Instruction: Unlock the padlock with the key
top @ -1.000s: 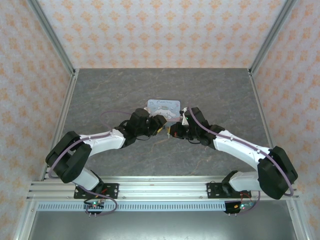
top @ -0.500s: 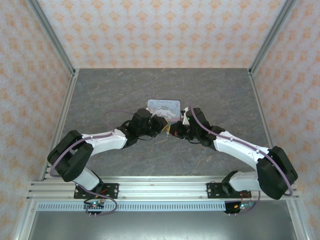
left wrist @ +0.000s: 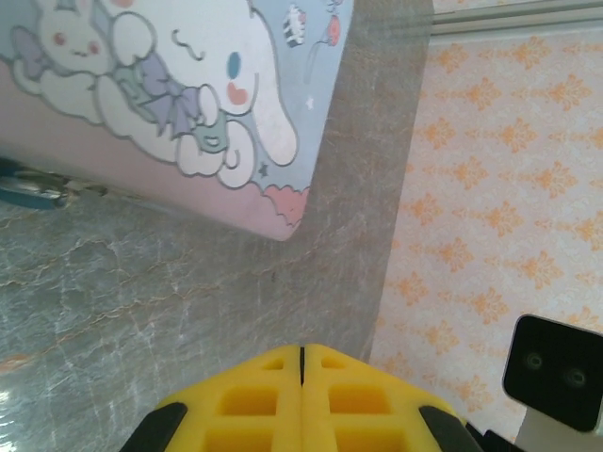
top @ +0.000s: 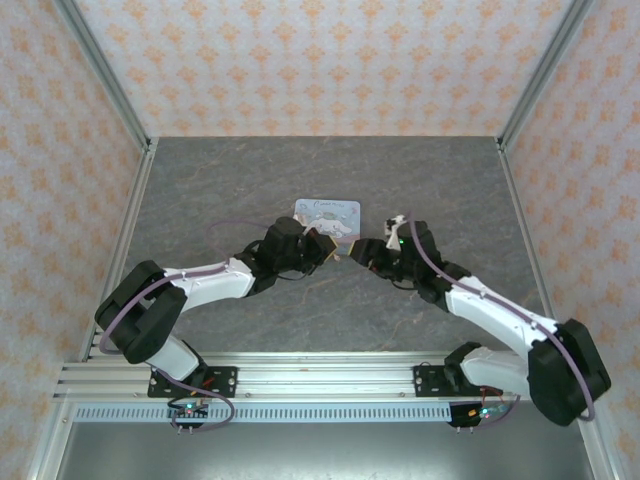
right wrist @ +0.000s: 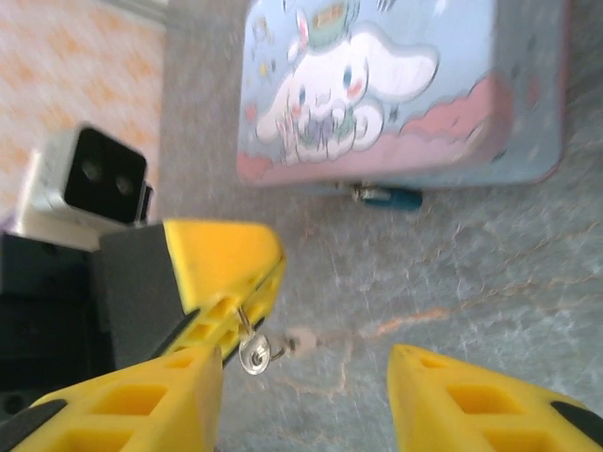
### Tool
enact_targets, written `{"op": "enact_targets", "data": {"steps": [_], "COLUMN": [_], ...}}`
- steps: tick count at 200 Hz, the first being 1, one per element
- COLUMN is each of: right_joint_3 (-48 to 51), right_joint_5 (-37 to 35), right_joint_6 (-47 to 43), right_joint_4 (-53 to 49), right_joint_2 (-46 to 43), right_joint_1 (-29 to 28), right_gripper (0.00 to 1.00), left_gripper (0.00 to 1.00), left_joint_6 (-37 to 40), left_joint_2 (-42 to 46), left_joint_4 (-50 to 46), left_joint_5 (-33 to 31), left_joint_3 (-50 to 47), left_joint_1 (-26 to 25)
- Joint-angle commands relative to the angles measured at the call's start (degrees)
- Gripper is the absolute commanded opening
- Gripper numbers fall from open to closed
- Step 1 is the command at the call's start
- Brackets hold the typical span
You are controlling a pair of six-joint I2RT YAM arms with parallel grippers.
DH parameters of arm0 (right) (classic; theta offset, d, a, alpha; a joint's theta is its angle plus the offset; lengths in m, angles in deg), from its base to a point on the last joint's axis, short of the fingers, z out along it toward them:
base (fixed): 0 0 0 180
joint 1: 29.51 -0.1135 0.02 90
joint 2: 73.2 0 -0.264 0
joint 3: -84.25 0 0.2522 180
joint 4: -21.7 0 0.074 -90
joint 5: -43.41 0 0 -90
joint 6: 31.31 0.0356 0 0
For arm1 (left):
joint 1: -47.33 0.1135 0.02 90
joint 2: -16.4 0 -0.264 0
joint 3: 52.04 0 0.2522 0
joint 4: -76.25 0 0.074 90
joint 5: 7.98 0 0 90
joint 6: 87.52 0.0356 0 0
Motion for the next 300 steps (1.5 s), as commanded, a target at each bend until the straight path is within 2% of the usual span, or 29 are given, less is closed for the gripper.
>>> {"op": "enact_targets", "data": {"steps": [1,41,102,207,300], "right_joint_3": [2.0,2.7,0.5,1.0,1.3], "right_joint_5": [0.4,-1.0,-0.4,0.5,0.5], "right_joint_6": [5.9,13.3,19.7,21.6,22.4], "right_joint_4": [11.4,28.3,40.4,44.8,46.2], "right_joint_2": [-2.3,1.5,8.5,11.0,13.4], "right_joint_1": [1.8,2.1,2.1,2.0,1.4], "right_gripper": [0.49,0.47,0.45,0.34,0.34], "left_gripper": [0.0,0.0,0.0,0.0,0.0], "left_joint_6": [3.9,8.2,5.3,-1.8,-3.8], "left_joint_2": [1.8,1.9,-1.3,-6.9,-7.8], "left_joint_4": [2.9,9.7,20.8,27.9,31.8], "left_joint_5": [-0.8,-1.9,-6.6,-9.4,-11.7], "left_joint_3": [2.6,3.8,5.1,6.8,6.2], "left_joint_1": [-0.2,0.1,0.3,0.0,-0.5]}}
